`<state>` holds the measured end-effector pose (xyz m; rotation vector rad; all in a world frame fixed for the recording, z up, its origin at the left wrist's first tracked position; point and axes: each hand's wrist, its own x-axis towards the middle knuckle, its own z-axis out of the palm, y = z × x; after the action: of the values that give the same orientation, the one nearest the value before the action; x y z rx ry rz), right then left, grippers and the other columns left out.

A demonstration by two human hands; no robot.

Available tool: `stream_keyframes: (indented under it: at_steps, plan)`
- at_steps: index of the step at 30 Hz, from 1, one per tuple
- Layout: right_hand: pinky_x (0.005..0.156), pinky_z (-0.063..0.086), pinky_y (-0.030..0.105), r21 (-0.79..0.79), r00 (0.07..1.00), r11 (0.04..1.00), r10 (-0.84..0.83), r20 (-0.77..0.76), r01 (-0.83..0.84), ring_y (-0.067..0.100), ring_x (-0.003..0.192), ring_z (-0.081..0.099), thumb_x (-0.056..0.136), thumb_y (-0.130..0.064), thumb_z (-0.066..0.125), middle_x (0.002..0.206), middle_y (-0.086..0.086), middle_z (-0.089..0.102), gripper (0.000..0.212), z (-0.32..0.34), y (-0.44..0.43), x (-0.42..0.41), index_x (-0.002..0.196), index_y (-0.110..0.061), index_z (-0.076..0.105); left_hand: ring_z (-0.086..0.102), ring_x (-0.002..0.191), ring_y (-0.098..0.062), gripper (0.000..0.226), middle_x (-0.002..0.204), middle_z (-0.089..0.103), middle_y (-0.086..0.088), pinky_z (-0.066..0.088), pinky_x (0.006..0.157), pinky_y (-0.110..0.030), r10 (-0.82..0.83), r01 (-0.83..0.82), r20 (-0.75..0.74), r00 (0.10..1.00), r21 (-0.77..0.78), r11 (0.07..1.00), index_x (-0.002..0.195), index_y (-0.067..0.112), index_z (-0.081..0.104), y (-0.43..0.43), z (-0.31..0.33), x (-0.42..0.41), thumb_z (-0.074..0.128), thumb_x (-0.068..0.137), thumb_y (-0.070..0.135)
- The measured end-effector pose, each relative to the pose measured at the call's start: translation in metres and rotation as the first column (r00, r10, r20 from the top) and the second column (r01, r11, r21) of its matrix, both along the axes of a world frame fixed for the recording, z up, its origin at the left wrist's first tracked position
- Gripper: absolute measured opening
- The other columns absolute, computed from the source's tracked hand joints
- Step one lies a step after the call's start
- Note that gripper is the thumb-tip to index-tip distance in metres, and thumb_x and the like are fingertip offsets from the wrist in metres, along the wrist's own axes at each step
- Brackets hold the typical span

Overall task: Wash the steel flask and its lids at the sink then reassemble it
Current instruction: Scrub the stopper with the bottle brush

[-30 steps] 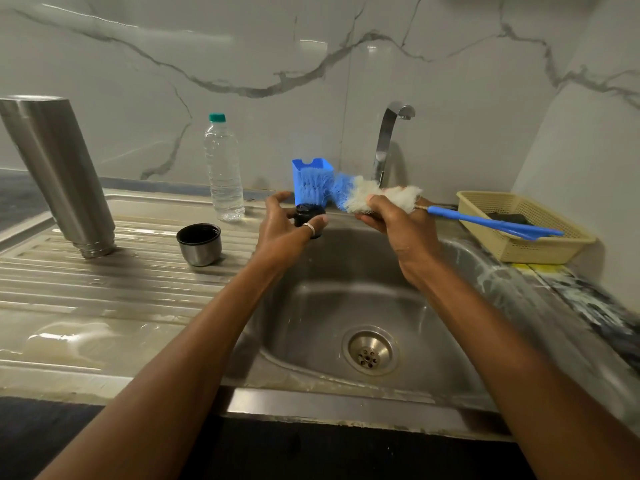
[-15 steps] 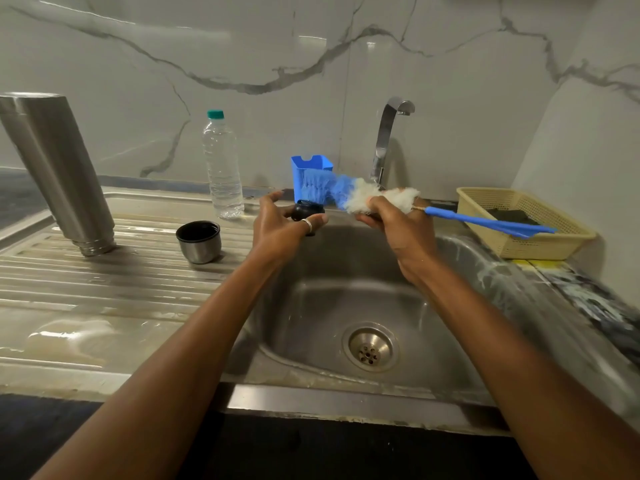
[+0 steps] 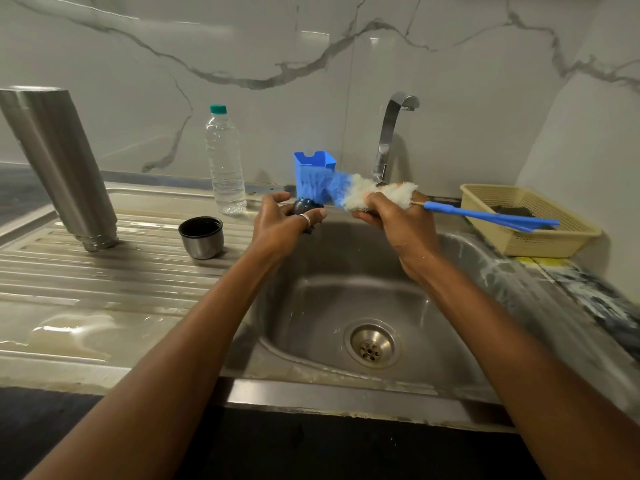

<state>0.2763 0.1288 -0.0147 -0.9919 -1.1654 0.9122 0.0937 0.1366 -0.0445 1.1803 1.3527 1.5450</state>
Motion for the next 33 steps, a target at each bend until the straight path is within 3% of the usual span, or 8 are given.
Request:
stream_keyframes:
  at_steps: [2, 4, 8, 13, 18, 24, 28, 33]
  plan:
    - [0.074, 0.062, 0.025, -0.001, 0.999, 1.000, -0.024, 0.033, 0.024, 0.012, 0.077, 0.076, 0.088, -0.006, 0.070, 0.081, -0.002, 0.075, 0.005, -0.002, -0.003, -0.001, 0.088, -0.012, 0.068, 0.073, 0.094, -0.015, 0.078, 0.122, 0.066, -0.003, 0.062, 0.085, -0.037, 0.001, -0.001, -0.010, 1.000, -0.002, 1.000, 0.138, 0.015, 0.040, -0.001, -0.001, 0.000, 0.088, 0.078, 0.029]
    - [0.076, 0.062, 0.029, 0.002, 0.999, 1.000, 0.021, 0.026, -0.021, 0.018, 0.084, 0.076, 0.088, -0.007, 0.070, 0.089, 0.005, 0.076, 0.004, -0.003, -0.005, -0.002, 0.091, -0.009, 0.069, 0.073, 0.094, -0.015, 0.076, 0.122, 0.066, -0.003, 0.062, 0.083, -0.036, -0.020, 0.020, 0.036, 0.999, -0.006, 1.000, 0.140, 0.015, 0.039, -0.003, 0.002, 0.003, 0.085, 0.082, 0.030]
    - [0.072, 0.060, 0.023, -0.001, 0.996, 0.999, 0.047, -0.074, -0.048, 0.026, 0.087, 0.077, 0.090, -0.003, 0.067, 0.099, 0.018, 0.075, 0.013, 0.009, -0.005, 0.002, 0.100, 0.004, 0.068, 0.071, 0.099, -0.023, 0.061, 0.125, 0.061, -0.014, 0.064, 0.079, -0.042, -0.059, 0.066, 0.277, 0.959, -0.019, 0.998, 0.135, 0.009, 0.044, -0.006, 0.006, 0.004, 0.079, 0.088, 0.026]
    - [0.071, 0.059, 0.021, -0.012, 0.995, 0.999, 0.036, -0.088, -0.037, 0.027, 0.089, 0.076, 0.090, -0.002, 0.067, 0.094, 0.014, 0.074, 0.004, 0.010, -0.008, 0.005, 0.088, -0.006, 0.067, 0.069, 0.107, -0.026, 0.044, 0.123, 0.060, -0.017, 0.063, 0.081, -0.039, -0.151, 0.163, 0.395, 0.906, 0.003, 0.987, 0.127, 0.003, 0.057, -0.004, 0.005, -0.004, 0.077, 0.089, 0.015]
    - [0.073, 0.060, 0.023, -0.012, 0.995, 0.999, 0.036, -0.091, -0.037, 0.026, 0.088, 0.076, 0.089, -0.003, 0.067, 0.093, 0.014, 0.074, 0.002, 0.009, -0.006, 0.007, 0.089, -0.005, 0.067, 0.069, 0.109, -0.027, 0.053, 0.129, 0.060, -0.017, 0.061, 0.083, -0.032, -0.244, 0.259, 0.319, 0.916, -0.004, 0.966, 0.131, 0.003, 0.059, -0.001, 0.004, -0.010, 0.077, 0.082, -0.005]
    - [0.073, 0.060, 0.025, 0.016, 0.995, 0.998, 0.066, -0.074, -0.065, 0.024, 0.083, 0.076, 0.089, -0.001, 0.066, 0.089, 0.013, 0.072, 0.004, 0.013, -0.008, 0.010, 0.087, -0.004, 0.067, 0.073, 0.103, -0.029, 0.071, 0.123, 0.065, -0.019, 0.063, 0.079, -0.033, -0.097, 0.108, 0.249, 0.964, -0.034, 0.994, 0.129, 0.004, 0.055, 0.000, 0.001, -0.014, 0.090, 0.068, 0.009]
    - [0.075, 0.061, 0.027, 0.018, 0.999, 0.999, 0.032, -0.021, -0.031, 0.026, 0.086, 0.076, 0.089, -0.003, 0.068, 0.095, 0.021, 0.073, 0.011, 0.006, -0.005, 0.006, 0.096, 0.006, 0.068, 0.076, 0.091, -0.019, 0.061, 0.117, 0.067, -0.015, 0.060, 0.069, -0.022, -0.145, 0.150, 0.162, 0.976, -0.015, 0.989, 0.129, 0.005, 0.058, -0.005, 0.005, -0.011, 0.086, 0.075, 0.007]
    - [0.079, 0.063, 0.032, 0.019, 0.995, 0.997, 0.080, -0.061, -0.079, 0.030, 0.085, 0.076, 0.089, 0.000, 0.065, 0.097, 0.023, 0.073, 0.005, 0.008, -0.006, 0.009, 0.085, -0.002, 0.067, 0.076, 0.092, -0.019, 0.070, 0.120, 0.068, -0.016, 0.060, 0.070, -0.023, -0.152, 0.158, 0.186, 0.971, -0.023, 0.987, 0.130, 0.003, 0.059, -0.006, 0.005, -0.011, 0.087, 0.067, 0.015]
